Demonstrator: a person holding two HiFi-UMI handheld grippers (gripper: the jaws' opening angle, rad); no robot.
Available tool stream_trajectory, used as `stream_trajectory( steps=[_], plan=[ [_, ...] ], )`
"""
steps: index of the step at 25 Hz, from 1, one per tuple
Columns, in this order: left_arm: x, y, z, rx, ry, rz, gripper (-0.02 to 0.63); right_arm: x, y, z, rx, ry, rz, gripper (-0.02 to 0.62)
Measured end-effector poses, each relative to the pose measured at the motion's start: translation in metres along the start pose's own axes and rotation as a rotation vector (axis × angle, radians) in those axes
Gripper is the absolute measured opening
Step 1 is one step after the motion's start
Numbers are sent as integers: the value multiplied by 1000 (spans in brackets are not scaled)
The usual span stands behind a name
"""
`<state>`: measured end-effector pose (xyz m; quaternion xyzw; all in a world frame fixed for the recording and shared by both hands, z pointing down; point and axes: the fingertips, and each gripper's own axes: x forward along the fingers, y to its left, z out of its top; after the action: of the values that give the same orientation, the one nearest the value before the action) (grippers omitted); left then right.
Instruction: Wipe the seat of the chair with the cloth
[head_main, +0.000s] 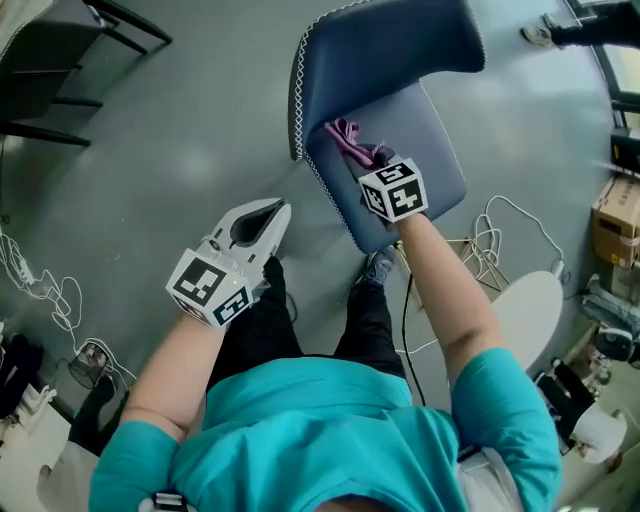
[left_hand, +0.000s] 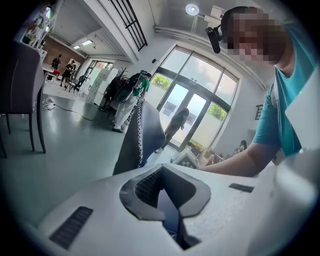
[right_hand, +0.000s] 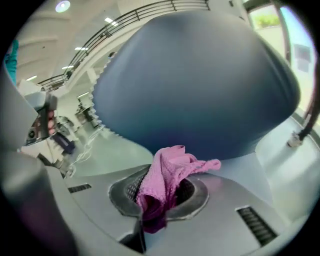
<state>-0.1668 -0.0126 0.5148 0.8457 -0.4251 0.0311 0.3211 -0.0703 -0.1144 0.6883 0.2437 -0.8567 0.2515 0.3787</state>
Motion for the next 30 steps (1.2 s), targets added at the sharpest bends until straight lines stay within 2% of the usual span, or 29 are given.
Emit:
stream_trajectory(
  steps=[3, 6, 10, 14, 22, 30],
  plan=[
    [-23, 31, -4, -5, 24, -12, 3, 31, -18, 20, 106, -93, -210, 51],
    [-44, 57, -14, -20, 56, -11, 3, 71, -9, 11, 70, -49, -300, 51],
    [-58, 70, -21, -12, 67, -16, 4, 113, 7, -7, -37, 40, -311, 51],
    [-61, 80, -33, -45, 49, 7, 3, 140, 12, -14, -135, 71, -321, 51],
    [-48, 56, -47, -77, 61, -7, 3, 146, 16, -26, -398, 151, -320, 51],
    [-30, 39, -35, -74, 74, -15, 4, 141, 18, -25, -555, 205, -289, 50]
  ],
)
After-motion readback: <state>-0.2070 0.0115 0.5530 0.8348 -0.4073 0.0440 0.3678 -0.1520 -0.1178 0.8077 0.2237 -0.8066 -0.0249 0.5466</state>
